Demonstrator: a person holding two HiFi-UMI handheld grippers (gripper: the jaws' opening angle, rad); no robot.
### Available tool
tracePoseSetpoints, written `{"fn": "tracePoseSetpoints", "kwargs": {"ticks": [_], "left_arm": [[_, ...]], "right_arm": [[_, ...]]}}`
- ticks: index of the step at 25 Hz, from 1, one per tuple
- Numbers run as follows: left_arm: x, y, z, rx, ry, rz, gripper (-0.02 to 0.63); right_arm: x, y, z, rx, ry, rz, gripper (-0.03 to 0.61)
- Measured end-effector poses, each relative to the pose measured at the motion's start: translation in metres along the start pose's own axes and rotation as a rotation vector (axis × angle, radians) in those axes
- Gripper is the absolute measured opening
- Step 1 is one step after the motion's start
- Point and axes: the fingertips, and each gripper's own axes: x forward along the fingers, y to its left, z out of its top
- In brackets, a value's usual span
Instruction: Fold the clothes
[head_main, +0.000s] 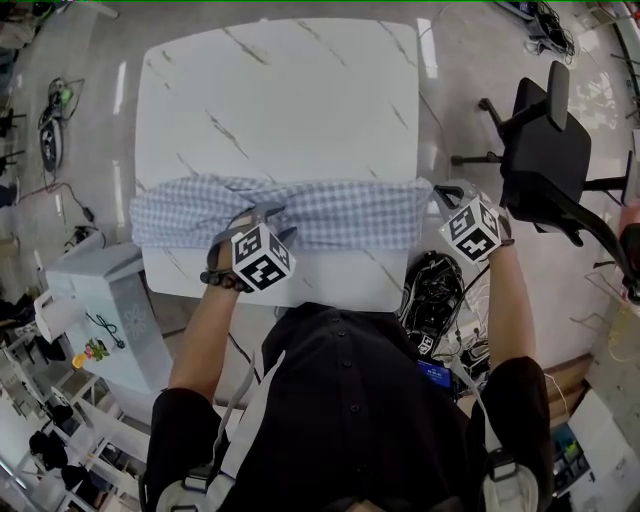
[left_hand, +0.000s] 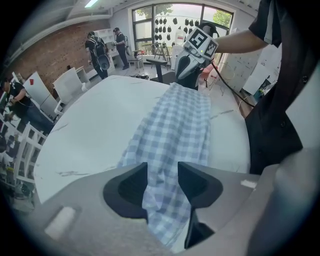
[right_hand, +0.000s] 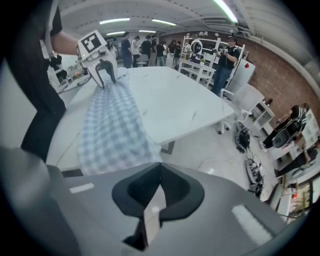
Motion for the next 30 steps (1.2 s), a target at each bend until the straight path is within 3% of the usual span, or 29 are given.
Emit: {"fn": "tracePoseSetpoints", "kwargs": {"ticks": [2, 4, 14, 19, 23, 26, 30], "left_arm": [[0.002, 0.003, 0.004, 0.004, -0.003, 0.006, 0.201], [0.004, 0.005, 0.007, 0.011, -0.001, 0.007, 0.201], [-0.003, 0.005, 0.01, 0.018, -0.025, 0.019, 0.201], [-0.017, 0.017, -0.013, -0.054, -0.061, 0.059, 0.201], [-0.036, 0.037, -0.048, -0.216, -0.124, 0.135, 0.19], [-0.055, 0.06, -0.087, -0.329, -0.191, 0.179, 0.19], [-0.089, 0.087, -0.157, -0.419, -0.248, 0.206, 0.19]], "right_arm": [[-0.003, -0.013, -0.01, 0.015, 0.016, -0.039, 0.003], [-0.007, -0.013, -0.008, 0.046, -0.007, -0.021, 0.003], [-0.007, 0.027, 0.026, -0.027, -0.042, 0.041, 0.044], [-0.007, 0.04, 0.054, -0.055, -0.028, 0.052, 0.072], [0.007, 0.066, 0.106, -0.064, -0.03, 0.042, 0.072], [0.028, 0.103, 0.175, -0.019, -0.082, 0.043, 0.066], [0.055, 0.159, 0.272, 0.019, -0.17, 0.032, 0.066]]}}
